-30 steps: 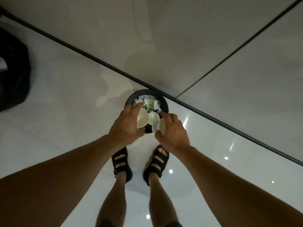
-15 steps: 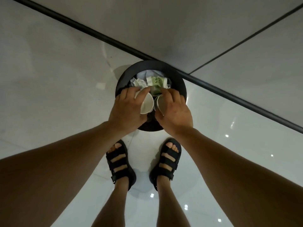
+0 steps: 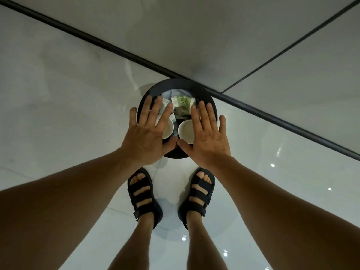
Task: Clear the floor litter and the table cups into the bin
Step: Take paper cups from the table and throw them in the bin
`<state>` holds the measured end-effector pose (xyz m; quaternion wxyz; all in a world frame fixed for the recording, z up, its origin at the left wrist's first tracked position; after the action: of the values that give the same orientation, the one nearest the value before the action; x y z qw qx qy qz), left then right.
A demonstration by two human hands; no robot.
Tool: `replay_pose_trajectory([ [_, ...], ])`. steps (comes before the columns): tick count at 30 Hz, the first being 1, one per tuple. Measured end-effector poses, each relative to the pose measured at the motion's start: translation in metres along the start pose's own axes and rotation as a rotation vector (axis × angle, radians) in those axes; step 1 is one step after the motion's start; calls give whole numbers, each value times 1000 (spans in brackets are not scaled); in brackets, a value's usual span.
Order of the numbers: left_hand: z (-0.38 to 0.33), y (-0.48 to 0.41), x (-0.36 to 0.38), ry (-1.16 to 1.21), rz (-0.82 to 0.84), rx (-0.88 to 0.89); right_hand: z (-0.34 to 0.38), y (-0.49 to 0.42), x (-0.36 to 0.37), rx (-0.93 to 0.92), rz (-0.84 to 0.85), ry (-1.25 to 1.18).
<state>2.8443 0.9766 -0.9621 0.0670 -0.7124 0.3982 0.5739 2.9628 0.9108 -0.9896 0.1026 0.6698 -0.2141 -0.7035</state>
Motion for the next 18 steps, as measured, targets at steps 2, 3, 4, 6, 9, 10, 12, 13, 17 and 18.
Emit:
replay_pose_trajectory([
  [2,-11,3,-33,42,11,-33,-10,14,-25,16,11,-19],
  [3,-18,4,-50,63,24,-55,-17,22,-40,36,23,-30],
  [4,-24,5,-68,79,38,-73,-26,31,-55,61,37,-47],
  [6,-44,11,-108,91,57,-73,-39,52,-89,97,83,-78],
  [9,-81,31,-170,60,41,-19,-55,91,-142,155,133,-115],
  [10,-94,39,-187,47,53,-4,-60,105,-160,184,151,-132],
  [12,-120,55,-216,37,78,8,-70,139,-192,239,172,-150],
  [13,-135,61,-232,45,82,20,-75,156,-208,265,176,-156],
  [17,-201,90,-285,86,142,151,-98,236,-265,420,167,-197],
  [18,-219,98,-297,82,162,191,-104,259,-279,476,151,-221],
])
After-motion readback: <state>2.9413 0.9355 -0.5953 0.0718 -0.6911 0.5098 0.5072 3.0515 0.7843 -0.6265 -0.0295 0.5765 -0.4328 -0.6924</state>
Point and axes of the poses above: each hand's wrist, its own y-axis away from the middle knuckle, its own x-axis out of the palm, z = x × y, the point moved 10 cm from there along -y, towards the middle knuckle, and after that the axes turned 14 degrees about y, right-handed, at the moved point
